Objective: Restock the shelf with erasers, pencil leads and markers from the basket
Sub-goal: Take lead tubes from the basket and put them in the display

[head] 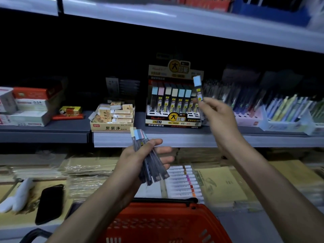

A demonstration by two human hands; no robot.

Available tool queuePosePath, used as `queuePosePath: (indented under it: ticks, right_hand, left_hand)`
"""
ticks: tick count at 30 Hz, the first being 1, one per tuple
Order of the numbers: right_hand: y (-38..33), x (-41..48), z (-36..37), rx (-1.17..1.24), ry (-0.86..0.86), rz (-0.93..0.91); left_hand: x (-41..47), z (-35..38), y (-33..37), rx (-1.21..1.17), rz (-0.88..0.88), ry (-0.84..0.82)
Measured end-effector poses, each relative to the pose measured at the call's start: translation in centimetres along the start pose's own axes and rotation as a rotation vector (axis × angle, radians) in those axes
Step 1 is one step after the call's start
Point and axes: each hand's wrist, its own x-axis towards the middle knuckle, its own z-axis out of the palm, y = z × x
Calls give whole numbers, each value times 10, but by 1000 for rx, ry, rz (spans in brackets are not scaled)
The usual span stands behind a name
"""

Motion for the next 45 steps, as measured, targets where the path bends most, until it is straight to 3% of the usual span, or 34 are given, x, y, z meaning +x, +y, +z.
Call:
queuePosePath:
  ticks: [5,24,31,38,41,45]
  right_hand:
    - [16,34,-10,-201,67,-191]
    - [42,64,-12,-580,-162,-166]
    - [47,63,6,-711,-50,-237]
    - [33,48,-4,-631,91,-151]
    - [12,28,0,-507,-30,-83]
    - [-23,-10,19,-172,-437,182]
  left_hand:
    - [4,0,0,-32,-41,4]
    - [16,-2,-3,-92,-115,30]
    - [13,0,-9,-59,-114,1]
    - [8,3,-9,-76,-74,-23]
    - [5,3,-8,-102,-44,-54]
    - [1,6,-7,-35,39,-77]
